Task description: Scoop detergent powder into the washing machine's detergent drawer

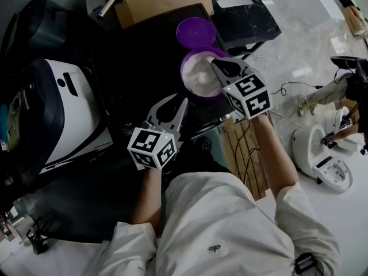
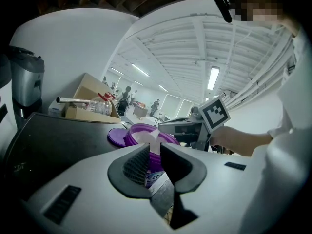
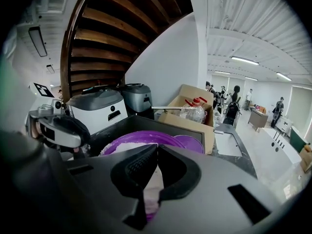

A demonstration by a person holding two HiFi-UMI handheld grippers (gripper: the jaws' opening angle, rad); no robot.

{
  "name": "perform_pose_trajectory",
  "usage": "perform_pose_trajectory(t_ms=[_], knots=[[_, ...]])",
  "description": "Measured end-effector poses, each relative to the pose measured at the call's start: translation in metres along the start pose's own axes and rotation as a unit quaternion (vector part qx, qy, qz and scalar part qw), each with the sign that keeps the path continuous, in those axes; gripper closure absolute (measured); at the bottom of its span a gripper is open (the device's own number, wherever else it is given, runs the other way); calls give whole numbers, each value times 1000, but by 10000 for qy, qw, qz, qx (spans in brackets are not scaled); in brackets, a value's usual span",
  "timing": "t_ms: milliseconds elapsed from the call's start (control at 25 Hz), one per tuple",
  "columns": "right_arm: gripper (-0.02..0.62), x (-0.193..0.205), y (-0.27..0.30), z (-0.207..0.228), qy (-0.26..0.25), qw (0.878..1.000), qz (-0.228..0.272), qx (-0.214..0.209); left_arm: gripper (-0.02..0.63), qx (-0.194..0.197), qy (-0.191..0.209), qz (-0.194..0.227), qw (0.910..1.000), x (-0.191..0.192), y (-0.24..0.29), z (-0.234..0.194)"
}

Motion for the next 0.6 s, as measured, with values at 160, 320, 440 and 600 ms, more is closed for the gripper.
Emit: perform_pose_trajectory(t_ms=[160, 320, 440, 600], knots=[[586, 0, 1, 1, 68, 9999, -74, -83, 538, 36, -10, 6, 10000, 1, 1, 2], [586, -2, 3, 1, 58, 9997, -139, -170, 538, 41, -4, 15, 10000, 0, 1, 2], [586, -2, 3, 0, 13, 9994, -219, -250, 538, 39, 1, 21, 10000, 0, 0, 2], [586, -3, 5, -3, -30, 9986, -386, -350, 538, 32, 0, 47, 10000, -1, -1, 2]])
Point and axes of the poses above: the fingertips, and each gripper's own axes: y forward along the fingers, z to its right, x out of its underside, the point moved 9 cm from there along -y, backward along the fingers, and after that the axes turned 7 degrees about z, right-handed, at the moved point
